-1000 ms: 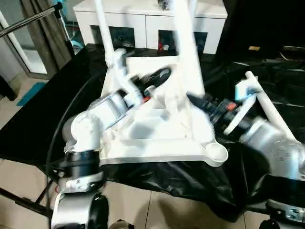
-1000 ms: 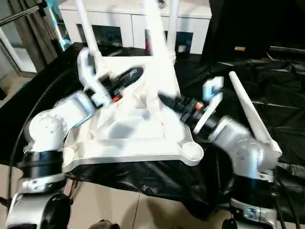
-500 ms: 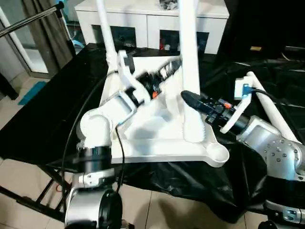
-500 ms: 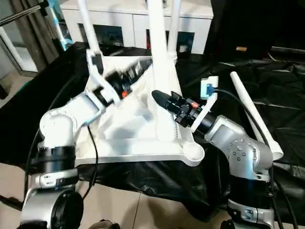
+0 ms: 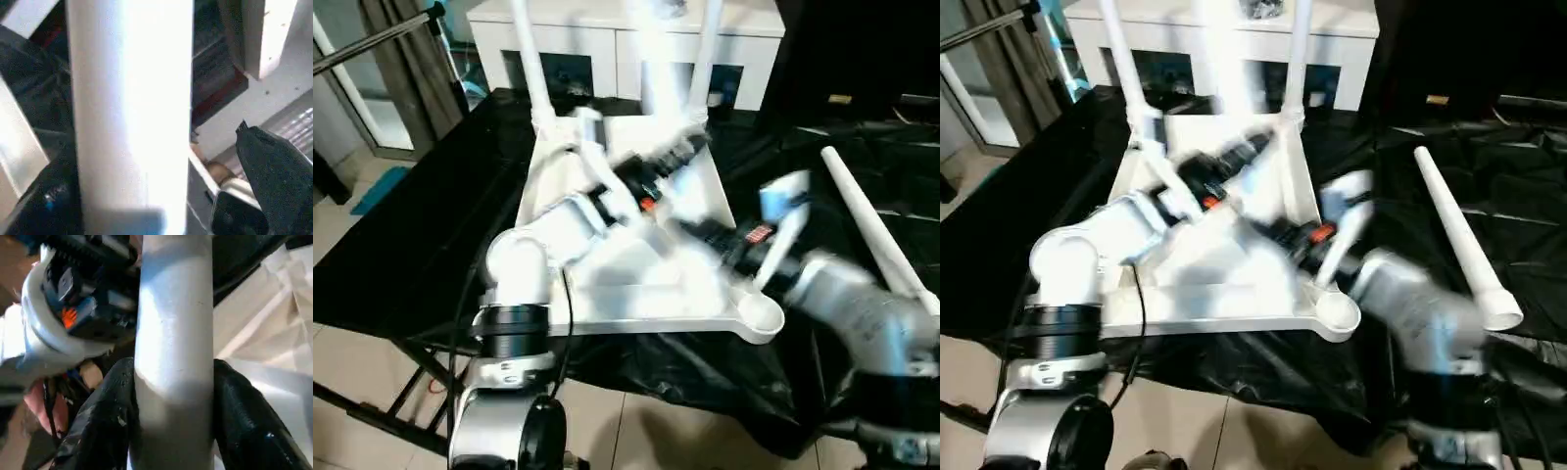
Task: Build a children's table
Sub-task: Pick table leg
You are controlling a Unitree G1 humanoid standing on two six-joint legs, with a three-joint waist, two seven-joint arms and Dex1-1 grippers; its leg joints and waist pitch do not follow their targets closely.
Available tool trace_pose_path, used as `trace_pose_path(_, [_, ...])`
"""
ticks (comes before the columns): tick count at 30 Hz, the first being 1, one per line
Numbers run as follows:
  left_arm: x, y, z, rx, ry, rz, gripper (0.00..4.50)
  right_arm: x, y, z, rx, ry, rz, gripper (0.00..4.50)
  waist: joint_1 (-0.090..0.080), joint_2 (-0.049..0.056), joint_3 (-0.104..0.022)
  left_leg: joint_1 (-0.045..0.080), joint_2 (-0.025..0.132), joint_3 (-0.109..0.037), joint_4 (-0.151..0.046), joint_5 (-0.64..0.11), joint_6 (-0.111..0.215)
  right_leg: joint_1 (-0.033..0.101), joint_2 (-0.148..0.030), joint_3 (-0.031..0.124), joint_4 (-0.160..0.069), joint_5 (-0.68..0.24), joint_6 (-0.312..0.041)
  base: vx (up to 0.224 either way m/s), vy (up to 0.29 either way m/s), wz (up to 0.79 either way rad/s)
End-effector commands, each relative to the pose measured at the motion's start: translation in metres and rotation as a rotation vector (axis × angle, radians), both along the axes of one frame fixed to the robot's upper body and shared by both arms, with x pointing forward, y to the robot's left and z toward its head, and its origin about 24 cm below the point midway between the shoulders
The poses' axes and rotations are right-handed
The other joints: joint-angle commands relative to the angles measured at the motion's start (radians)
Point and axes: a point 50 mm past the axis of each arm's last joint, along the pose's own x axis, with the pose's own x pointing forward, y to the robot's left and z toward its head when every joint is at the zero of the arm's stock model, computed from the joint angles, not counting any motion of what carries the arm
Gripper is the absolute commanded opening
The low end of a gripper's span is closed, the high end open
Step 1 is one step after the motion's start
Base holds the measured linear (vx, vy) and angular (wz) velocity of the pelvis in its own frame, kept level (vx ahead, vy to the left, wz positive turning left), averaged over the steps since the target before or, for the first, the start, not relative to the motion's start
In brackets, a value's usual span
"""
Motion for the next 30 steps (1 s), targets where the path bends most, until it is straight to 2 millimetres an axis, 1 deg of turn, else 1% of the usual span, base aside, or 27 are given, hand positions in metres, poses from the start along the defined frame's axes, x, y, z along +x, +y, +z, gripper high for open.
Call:
trace_pose_path(1, [0.001,-0.007,0.007,0.005,-0.032,-0.015,4.22,-0.005,0.008,0.002,-0.019,-0.023,0.053,1.84,0.000,-0.016,-0.074,0.018,0.018,-0.009,-0.068,-0.178,0.008,0.054,-0.032,0.023,-0.079,-0.207,-0.161,0.000,0.000,0.00])
trace_pose_path(2, [0.001,-0.007,0.009,-0.007,-0.034,-0.009,4.15,-0.005,0.007,0.001,-0.026,-0.021,0.046,1.84,0.000,-0.014,-0.075,0.018,0.019,-0.009,-0.068,-0.180,0.006,0.053,-0.033,0.023,-0.078,-0.201,-0.163,0.000,0.000,0.00])
trace_pose_path(4, [0.000,-0.006,0.010,-0.007,-0.042,-0.004,4.15,-0.005,0.006,0.001,-0.029,-0.023,0.030,1.84,-0.002,-0.018,-0.077,0.015,0.018,-0.009,-0.067,-0.167,0.008,0.055,-0.032,0.023,-0.073,-0.172,-0.170,0.000,0.000,0.00])
trace_pose_path(5, [0.000,-0.005,0.010,0.002,-0.042,0.002,3.89,-0.004,0.005,0.001,-0.028,-0.026,0.020,1.84,-0.001,-0.018,-0.077,0.016,0.019,-0.010,-0.066,-0.159,0.014,0.054,-0.032,0.023,-0.071,-0.157,-0.176,0.000,0.000,0.00])
trace_pose_path(6, [0.000,-0.004,0.008,0.034,-0.038,0.018,3.89,-0.002,0.004,0.002,-0.030,-0.031,0.002,1.84,-0.002,-0.018,-0.077,0.015,0.018,-0.009,-0.065,-0.152,0.018,0.055,-0.032,0.023,-0.071,-0.148,-0.183,0.000,0.000,0.00])
trace_pose_path(7, [0.000,-0.002,0.006,0.054,-0.035,0.030,3.77,-0.001,0.004,0.002,-0.033,-0.035,-0.010,1.84,-0.002,-0.014,-0.077,0.016,0.020,-0.010,-0.065,-0.154,0.019,0.054,-0.032,0.023,-0.070,-0.146,-0.186,0.000,0.000,0.00])
trace_pose_path(8, [-0.001,-0.001,0.003,0.076,-0.030,0.046,3.74,0.000,0.004,0.002,-0.039,-0.038,-0.023,1.84,-0.004,-0.016,-0.077,0.016,0.020,-0.009,-0.065,-0.157,0.022,0.054,-0.032,0.022,-0.071,-0.146,-0.188,0.000,0.000,0.00])
trace_pose_path(9, [-0.001,-0.001,0.003,0.076,-0.030,0.046,3.71,0.000,0.004,0.002,-0.039,-0.038,-0.023,1.84,-0.006,-0.014,-0.076,0.016,0.019,-0.008,-0.065,-0.159,0.022,0.053,-0.031,0.022,-0.073,-0.150,-0.188,0.000,0.000,0.00])
trace_pose_path(11, [-0.002,-0.001,0.000,0.082,-0.022,0.061,3.52,0.001,0.005,0.002,-0.043,-0.042,-0.035,1.84,-0.009,-0.015,-0.075,0.015,0.018,-0.008,-0.066,-0.164,0.021,0.054,-0.031,0.022,-0.074,-0.162,-0.187,0.000,0.000,0.00])
trace_pose_path(12, [-0.002,-0.002,-0.001,0.093,-0.016,0.062,3.41,0.002,0.006,0.003,-0.044,-0.046,-0.040,1.84,-0.011,-0.020,-0.075,0.015,0.018,-0.008,-0.065,-0.164,0.021,0.055,-0.031,0.022,-0.073,-0.164,-0.188,0.000,0.000,0.00])
trace_pose_path(13, [-0.003,-0.003,-0.003,0.104,-0.013,0.064,3.34,0.002,0.006,0.003,-0.045,-0.048,-0.043,1.84,-0.011,-0.018,-0.075,0.016,0.019,-0.008,-0.066,-0.165,0.021,0.054,-0.032,0.022,-0.074,-0.168,-0.189,0.000,0.000,0.00])
trace_pose_path(14, [-0.003,-0.006,-0.005,0.132,-0.007,0.077,3.34,0.003,0.007,0.003,-0.048,-0.054,-0.055,1.84,-0.011,-0.018,-0.076,0.016,0.019,-0.008,-0.065,-0.166,0.022,0.054,-0.032,0.023,-0.074,-0.174,-0.187,0.000,0.000,0.00])
trace_pose_path(15, [-0.003,-0.006,-0.006,0.141,-0.005,0.084,3.28,0.004,0.007,0.003,-0.050,-0.055,-0.061,1.84,-0.011,-0.020,-0.075,0.015,0.020,-0.009,-0.066,-0.165,0.024,0.054,-0.032,0.023,-0.075,-0.178,-0.182,0.000,0.000,0.00])
trace_pose_path(16, [-0.003,-0.007,-0.007,0.146,-0.005,0.089,3.19,0.004,0.007,0.003,-0.051,-0.055,-0.065,1.84,-0.012,-0.020,-0.074,0.015,0.019,-0.008,-0.066,-0.166,0.024,0.053,-0.031,0.023,-0.075,-0.184,-0.180,0.000,0.000,0.00])
trace_pose_path(17, [-0.004,-0.009,-0.006,0.149,-0.006,0.093,3.04,0.005,0.007,0.003,-0.050,-0.056,-0.072,1.84,-0.012,-0.026,-0.075,0.014,0.019,-0.008,-0.066,-0.161,0.023,0.054,-0.032,0.023,-0.076,-0.190,-0.175,0.000,0.000,0.00])
trace_pose_path(19, [-0.004,-0.009,-0.006,0.155,-0.007,0.096,2.95,0.006,0.008,0.004,-0.048,-0.057,-0.075,1.84,-0.011,-0.023,-0.075,0.014,0.019,-0.008,-0.065,-0.153,0.025,0.054,-0.032,0.023,-0.074,-0.181,-0.177,0.000,0.000,0.00])
trace_pose_path(20, [-0.005,-0.009,-0.006,0.184,-0.023,0.104,2.87,0.007,0.010,0.005,-0.045,-0.062,-0.075,1.84,-0.011,-0.028,-0.076,0.013,0.019,-0.008,-0.064,-0.146,0.030,0.054,-0.032,0.023,-0.074,-0.171,-0.178,0.000,0.000,0.00])
trace_pose_path(21, [-0.005,-0.009,-0.006,0.191,-0.027,0.106,2.80,0.007,0.010,0.005,-0.045,-0.063,-0.074,1.84,-0.011,-0.025,-0.076,0.014,0.020,-0.008,-0.065,-0.143,0.034,0.053,-0.032,0.023,-0.072,-0.168,-0.179,0.000,0.000,0.00])
trace_pose_path(22, [-0.005,-0.008,-0.005,0.188,-0.029,0.115,2.67,0.008,0.011,0.005,-0.046,-0.066,-0.073,1.84,-0.011,-0.025,-0.075,0.013,0.019,-0.008,-0.064,-0.143,0.034,0.053,-0.031,0.023,-0.073,-0.169,-0.178,0.000,0.000,0.00])
trace_pose_path(23, [-0.005,-0.008,-0.005,0.182,-0.028,0.122,2.67,0.008,0.012,0.005,-0.046,-0.068,-0.072,1.84,-0.011,-0.027,-0.075,0.013,0.019,-0.007,-0.064,-0.143,0.033,0.053,-0.033,0.023,-0.073,-0.174,-0.178,0.000,0.000,0.00])
trace_pose_path(24, [-0.003,-0.006,-0.004,0.179,-0.028,0.139,2.49,0.008,0.013,0.006,-0.047,-0.070,-0.073,1.84,-0.012,-0.027,-0.074,0.013,0.019,-0.007,-0.064,-0.146,0.033,0.053,-0.032,0.023,-0.074,-0.180,-0.177,0.000,0.000,0.00])
trace_pose_path(27, [0.000,-0.003,-0.002,0.189,-0.040,0.178,2.37,0.009,0.014,0.007,-0.051,-0.078,-0.073,1.84,-0.013,-0.026,-0.074,0.014,0.019,-0.007,-0.064,-0.151,0.032,0.052,-0.031,0.023,-0.075,-0.193,-0.172,0.000,0.000,0.00])
trace_pose_path(28, [0.001,-0.001,0.000,0.189,-0.046,0.186,2.21,0.009,0.014,0.008,-0.052,-0.083,-0.073,1.84,-0.013,-0.027,-0.074,0.014,0.019,-0.007,-0.065,-0.153,0.031,0.051,-0.031,0.023,-0.076,-0.198,-0.169,0.000,0.000,0.00])
trace_pose_path(29, [0.001,-0.001,0.000,0.189,-0.046,0.186,2.04,0.009,0.014,0.008,-0.052,-0.083,-0.073,1.84,-0.013,-0.026,-0.074,0.014,0.018,-0.007,-0.064,-0.152,0.029,0.051,-0.031,0.024,-0.076,-0.197,-0.167,0.000,0.000,0.00])
trace_pose_path(30, [0.001,-0.001,0.000,0.186,-0.047,0.188,2.01,0.009,0.013,0.008,-0.053,-0.084,-0.072,1.84,-0.012,-0.026,-0.075,0.014,0.018,-0.007,-0.064,-0.147,0.029,0.052,-0.031,0.024,-0.074,-0.189,-0.168,0.000,0.000,0.00])
